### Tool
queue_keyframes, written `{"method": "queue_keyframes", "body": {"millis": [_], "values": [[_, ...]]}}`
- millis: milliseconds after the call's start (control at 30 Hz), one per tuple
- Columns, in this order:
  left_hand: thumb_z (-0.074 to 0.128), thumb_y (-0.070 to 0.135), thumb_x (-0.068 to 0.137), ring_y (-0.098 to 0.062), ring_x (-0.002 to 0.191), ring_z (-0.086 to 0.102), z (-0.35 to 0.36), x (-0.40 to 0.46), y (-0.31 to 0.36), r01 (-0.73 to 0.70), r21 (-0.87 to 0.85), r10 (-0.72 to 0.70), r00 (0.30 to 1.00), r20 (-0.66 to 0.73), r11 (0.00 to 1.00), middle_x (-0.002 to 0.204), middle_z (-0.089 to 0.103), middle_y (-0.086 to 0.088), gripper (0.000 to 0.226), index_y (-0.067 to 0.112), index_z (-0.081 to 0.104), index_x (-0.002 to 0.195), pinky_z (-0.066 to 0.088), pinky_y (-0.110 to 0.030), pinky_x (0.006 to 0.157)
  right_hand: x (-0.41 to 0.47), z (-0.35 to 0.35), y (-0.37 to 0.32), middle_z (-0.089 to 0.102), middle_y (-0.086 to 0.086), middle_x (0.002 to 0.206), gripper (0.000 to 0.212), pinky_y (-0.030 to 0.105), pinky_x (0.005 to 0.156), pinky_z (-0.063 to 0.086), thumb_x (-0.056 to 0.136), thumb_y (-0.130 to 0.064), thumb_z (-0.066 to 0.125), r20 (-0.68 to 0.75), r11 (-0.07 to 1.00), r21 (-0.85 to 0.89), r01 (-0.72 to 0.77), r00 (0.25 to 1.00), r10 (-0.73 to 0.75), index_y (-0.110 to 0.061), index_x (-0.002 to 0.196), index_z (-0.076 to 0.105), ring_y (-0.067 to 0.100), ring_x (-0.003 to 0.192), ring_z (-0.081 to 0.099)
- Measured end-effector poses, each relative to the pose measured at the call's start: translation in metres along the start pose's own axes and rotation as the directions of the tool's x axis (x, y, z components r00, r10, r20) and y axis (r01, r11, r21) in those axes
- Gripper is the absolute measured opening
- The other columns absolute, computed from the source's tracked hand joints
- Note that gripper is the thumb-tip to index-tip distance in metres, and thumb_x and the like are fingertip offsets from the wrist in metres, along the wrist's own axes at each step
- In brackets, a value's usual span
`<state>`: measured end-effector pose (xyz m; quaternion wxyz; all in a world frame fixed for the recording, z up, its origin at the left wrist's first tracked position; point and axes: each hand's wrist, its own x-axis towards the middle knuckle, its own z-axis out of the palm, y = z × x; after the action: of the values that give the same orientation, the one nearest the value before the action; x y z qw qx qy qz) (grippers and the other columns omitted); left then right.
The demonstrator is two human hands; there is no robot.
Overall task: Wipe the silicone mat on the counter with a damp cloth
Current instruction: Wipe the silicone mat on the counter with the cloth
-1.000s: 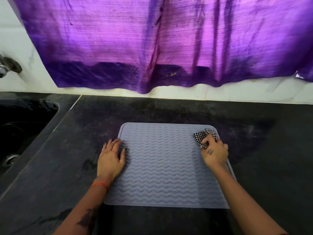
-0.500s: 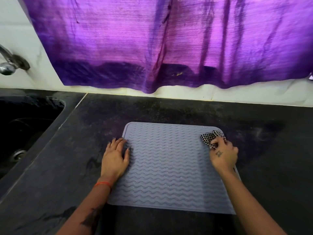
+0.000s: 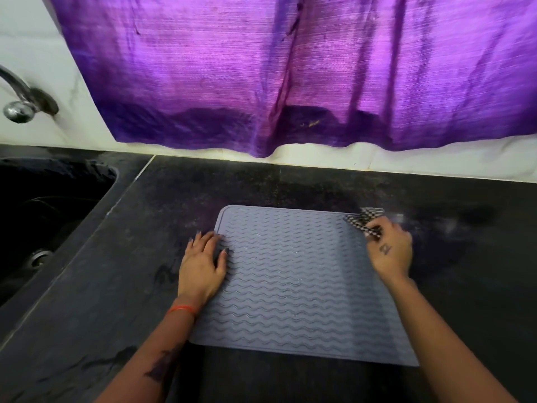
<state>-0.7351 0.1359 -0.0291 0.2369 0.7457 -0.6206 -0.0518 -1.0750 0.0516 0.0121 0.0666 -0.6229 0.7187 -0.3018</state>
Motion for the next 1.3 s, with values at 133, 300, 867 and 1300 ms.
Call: {"method": "queue_keyframes", "body": {"millis": [133, 300, 867, 1300], "values": [[0.02, 0.051, 0.082, -0.03, 0.137, 0.031, 0.002, 0.002, 0.0, -0.006, 0.022, 0.005, 1.0, 0.022, 1.0, 0.14, 0.047, -0.01, 0.072, 0.009, 0.05, 0.132, 0.014, -0.038, 0.117, -0.007, 0.005, 0.005, 0.048, 0.023, 0.121, 0.037, 0.043, 0.085, 0.041, 0.084, -0.016, 0.054, 0.078, 0.946, -0.283, -0.161, 0.979, 0.19, -0.016, 0.121, 0.053, 0.042, 0.102, 0.043], [0.019, 0.052, 0.082, -0.03, 0.138, 0.03, 0.004, 0.003, -0.001, -0.014, 0.039, 0.012, 1.0, 0.029, 0.999, 0.142, 0.045, -0.01, 0.073, 0.009, 0.048, 0.134, 0.012, -0.038, 0.117, -0.027, 0.027, -0.027, 0.045, 0.018, 0.128, 0.033, 0.036, 0.085, 0.041, 0.084, -0.014, 0.051, 0.158, 0.949, -0.314, 0.007, 0.986, 0.045, -0.022, 0.116, 0.052, 0.037, 0.107, 0.041], [0.018, 0.054, 0.081, -0.029, 0.139, 0.027, 0.004, 0.005, -0.003, -0.014, 0.049, 0.012, 0.999, 0.043, 0.999, 0.143, 0.044, -0.009, 0.075, 0.01, 0.047, 0.135, 0.01, -0.038, 0.118, -0.012, 0.031, -0.023, 0.048, 0.019, 0.125, 0.036, 0.035, 0.083, 0.039, 0.08, -0.011, 0.051, 0.123, 0.947, -0.32, -0.009, 0.991, 0.052, -0.022, 0.114, 0.055, 0.036, 0.105, 0.041], [0.02, 0.052, 0.081, -0.032, 0.137, 0.03, 0.002, 0.002, 0.0, 0.012, 0.028, -0.012, 1.0, 0.02, 1.0, 0.139, 0.049, -0.011, 0.073, 0.009, 0.052, 0.13, 0.012, -0.039, 0.118, 0.009, 0.016, 0.007, 0.049, 0.024, 0.122, 0.045, 0.038, 0.088, 0.038, 0.087, -0.017, 0.052, 0.097, 0.964, -0.233, -0.129, 0.983, 0.155, -0.025, 0.131, 0.049, 0.04, 0.103, 0.042]]}}
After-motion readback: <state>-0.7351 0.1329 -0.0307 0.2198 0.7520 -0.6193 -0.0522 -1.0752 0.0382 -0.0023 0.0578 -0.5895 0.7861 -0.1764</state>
